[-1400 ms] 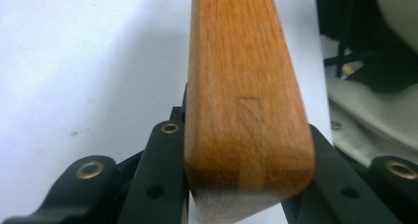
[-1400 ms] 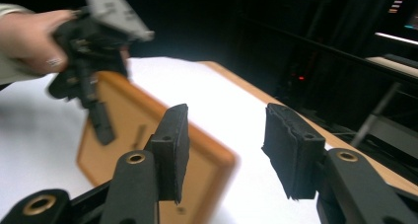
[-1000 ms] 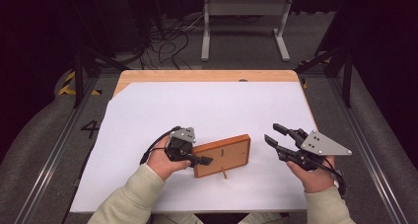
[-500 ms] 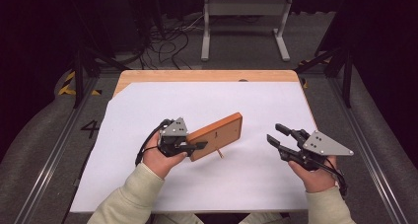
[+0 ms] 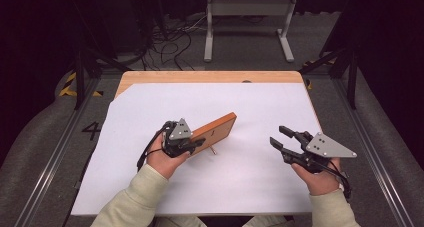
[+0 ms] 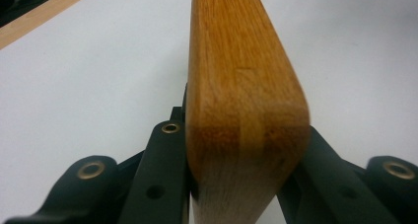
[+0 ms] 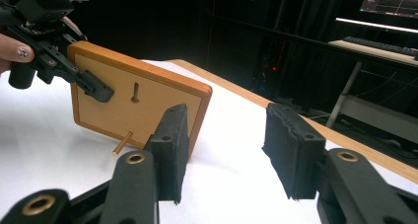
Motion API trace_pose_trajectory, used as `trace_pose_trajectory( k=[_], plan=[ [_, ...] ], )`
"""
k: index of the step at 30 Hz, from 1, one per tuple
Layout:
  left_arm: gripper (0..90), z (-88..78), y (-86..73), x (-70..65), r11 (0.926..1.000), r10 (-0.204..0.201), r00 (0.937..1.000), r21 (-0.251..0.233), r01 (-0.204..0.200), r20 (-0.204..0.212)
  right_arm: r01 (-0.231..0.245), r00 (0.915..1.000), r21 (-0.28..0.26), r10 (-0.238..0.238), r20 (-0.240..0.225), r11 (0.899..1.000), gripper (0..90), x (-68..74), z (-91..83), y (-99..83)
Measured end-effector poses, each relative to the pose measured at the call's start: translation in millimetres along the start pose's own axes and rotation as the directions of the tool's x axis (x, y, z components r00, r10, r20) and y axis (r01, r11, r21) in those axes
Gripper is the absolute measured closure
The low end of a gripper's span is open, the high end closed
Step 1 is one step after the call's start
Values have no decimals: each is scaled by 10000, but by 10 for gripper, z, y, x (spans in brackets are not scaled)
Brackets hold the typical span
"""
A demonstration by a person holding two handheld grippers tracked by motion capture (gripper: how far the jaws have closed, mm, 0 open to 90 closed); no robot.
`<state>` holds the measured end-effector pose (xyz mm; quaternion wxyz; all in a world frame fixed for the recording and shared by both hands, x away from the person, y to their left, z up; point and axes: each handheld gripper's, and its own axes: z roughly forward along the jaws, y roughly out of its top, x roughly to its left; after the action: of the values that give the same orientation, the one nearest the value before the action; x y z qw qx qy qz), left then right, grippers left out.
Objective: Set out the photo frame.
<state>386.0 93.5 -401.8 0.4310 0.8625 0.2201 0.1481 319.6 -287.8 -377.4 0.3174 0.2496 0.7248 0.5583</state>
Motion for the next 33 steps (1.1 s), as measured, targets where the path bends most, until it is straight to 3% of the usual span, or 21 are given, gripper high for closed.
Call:
trace_pose_trajectory(
  k=[6, 9, 13, 17, 25, 29, 33],
  plan=[
    [744, -3, -17, -40, 9980, 154, 9998, 610, -144, -147, 8, 10000, 20, -8, -7, 10000, 503, 10, 6, 6],
    [744, -2, -29, -72, 9939, 446, 9987, 1022, -417, -259, -47, 10000, -38, 47, -10, 10000, 493, 4, 10, 8],
    [717, 1, -63, -107, 9863, 560, 9984, 1557, -553, 2, -56, 10000, -22, 56, -63, 10000, 484, 10, 35, 10],
    [694, -38, -57, -136, 9869, 652, 9978, 1474, -659, 100, -21, 9999, -43, 21, -115, 10000, 481, 12, 54, 16],
    [555, -113, -41, -243, 9926, 319, 9945, 1134, -433, 1000, -7, 9997, -1, 7, -226, 10000, 469, 17, 93, 22],
    [491, -122, -49, -227, 9953, -101, 9922, 971, -20, 1239, -8, 9996, 0, 8, -264, 10000, 465, 17, 107, 22],
    [432, -141, -59, -229, 9962, -220, 9904, 864, 102, 1367, -20, 9996, 21, 20, -282, 10000, 459, 5, 123, 23]
  ],
)
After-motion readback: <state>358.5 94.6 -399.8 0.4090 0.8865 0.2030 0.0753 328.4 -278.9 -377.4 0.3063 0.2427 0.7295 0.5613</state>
